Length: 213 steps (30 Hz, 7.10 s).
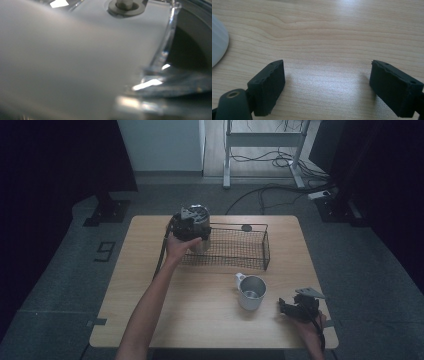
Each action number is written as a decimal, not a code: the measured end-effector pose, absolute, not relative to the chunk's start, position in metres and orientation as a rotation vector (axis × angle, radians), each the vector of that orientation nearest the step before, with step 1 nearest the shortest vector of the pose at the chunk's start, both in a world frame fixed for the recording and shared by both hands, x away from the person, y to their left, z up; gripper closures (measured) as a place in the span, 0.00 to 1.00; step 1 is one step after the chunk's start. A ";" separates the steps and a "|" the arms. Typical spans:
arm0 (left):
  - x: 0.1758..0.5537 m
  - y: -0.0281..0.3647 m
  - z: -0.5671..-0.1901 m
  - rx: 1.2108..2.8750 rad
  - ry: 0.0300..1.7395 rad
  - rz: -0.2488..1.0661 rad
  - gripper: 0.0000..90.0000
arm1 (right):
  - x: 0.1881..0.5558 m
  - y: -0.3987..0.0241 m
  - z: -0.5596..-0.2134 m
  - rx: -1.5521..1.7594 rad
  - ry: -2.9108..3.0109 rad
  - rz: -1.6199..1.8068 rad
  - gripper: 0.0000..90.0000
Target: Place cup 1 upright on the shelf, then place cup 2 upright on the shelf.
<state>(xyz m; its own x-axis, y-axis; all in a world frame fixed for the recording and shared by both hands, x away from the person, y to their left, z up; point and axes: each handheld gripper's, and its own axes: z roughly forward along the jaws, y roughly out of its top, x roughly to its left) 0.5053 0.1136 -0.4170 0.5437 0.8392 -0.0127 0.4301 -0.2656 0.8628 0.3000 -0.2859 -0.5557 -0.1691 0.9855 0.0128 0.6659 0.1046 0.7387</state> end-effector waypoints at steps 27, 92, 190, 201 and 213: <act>0.517 0.105 -0.439 1.916 1.081 0.564 0.04 | 0.300 -0.286 -0.556 1.607 1.894 0.848 0.14; 0.499 0.122 -0.447 1.885 1.106 0.566 0.00 | 0.299 -0.285 -0.556 1.608 1.893 0.849 0.14; 0.314 0.199 -0.513 1.898 1.112 0.445 0.09 | 0.287 -0.282 -0.539 1.521 1.856 1.020 0.16; 0.308 0.204 -0.514 1.893 1.119 0.443 0.09 | 0.277 -0.268 -0.516 1.458 1.853 1.152 0.16; 0.305 0.200 -0.515 1.909 1.116 0.427 0.09 | 0.265 -0.251 -0.492 1.372 1.858 1.276 0.16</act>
<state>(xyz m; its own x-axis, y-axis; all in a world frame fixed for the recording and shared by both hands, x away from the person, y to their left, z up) 0.3046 0.2003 -0.5145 0.5413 0.8318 -0.1228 0.5375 -0.2299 0.8113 0.2651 -0.2506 -0.4923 -0.3688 0.9200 0.1323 0.4537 0.0539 0.8895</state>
